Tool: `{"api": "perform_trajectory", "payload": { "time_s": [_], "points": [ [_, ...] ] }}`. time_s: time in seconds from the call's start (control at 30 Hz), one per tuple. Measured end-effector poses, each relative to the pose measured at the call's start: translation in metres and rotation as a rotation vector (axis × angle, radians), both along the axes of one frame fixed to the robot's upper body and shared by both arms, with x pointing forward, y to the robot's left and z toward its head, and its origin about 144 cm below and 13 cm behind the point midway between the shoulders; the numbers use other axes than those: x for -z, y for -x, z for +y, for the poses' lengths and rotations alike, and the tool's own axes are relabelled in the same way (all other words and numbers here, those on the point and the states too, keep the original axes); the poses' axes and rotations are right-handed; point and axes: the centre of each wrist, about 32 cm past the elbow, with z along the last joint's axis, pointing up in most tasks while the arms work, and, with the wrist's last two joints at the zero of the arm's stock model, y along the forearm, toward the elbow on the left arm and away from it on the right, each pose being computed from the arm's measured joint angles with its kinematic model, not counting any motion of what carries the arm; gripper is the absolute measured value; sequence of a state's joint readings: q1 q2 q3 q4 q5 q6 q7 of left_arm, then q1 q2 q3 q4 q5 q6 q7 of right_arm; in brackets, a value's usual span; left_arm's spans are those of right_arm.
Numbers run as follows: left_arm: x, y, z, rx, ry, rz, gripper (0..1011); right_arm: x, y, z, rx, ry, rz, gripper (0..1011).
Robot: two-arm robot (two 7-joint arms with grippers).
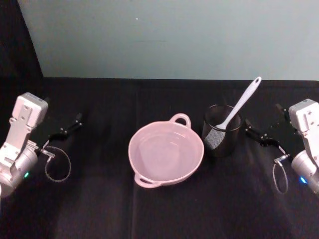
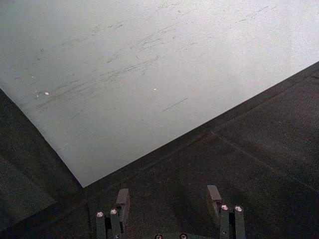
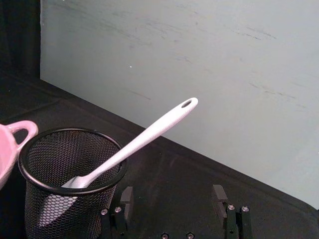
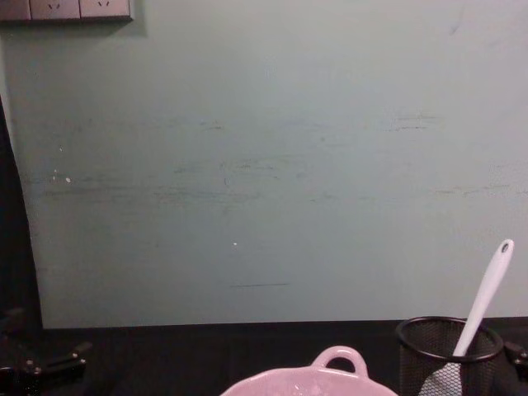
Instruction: Use the one hand to pick up the spoon and stir the clear water in the bowl.
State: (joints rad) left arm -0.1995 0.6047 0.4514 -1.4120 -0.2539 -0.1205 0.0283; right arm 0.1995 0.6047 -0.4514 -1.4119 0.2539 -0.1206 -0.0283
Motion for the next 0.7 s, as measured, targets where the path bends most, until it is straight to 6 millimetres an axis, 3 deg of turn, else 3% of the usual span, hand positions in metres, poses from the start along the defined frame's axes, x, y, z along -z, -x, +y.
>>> {"api": "perform_trajectory", "payload": {
  "time_s": [0.7],
  "points": [
    [0.0000, 0.0000, 0.0000, 0.000, 0.000, 0.000, 1011, 0.0000, 0.0000, 0.0000, 0.000, 0.000, 0.000, 1004]
  ]
}}
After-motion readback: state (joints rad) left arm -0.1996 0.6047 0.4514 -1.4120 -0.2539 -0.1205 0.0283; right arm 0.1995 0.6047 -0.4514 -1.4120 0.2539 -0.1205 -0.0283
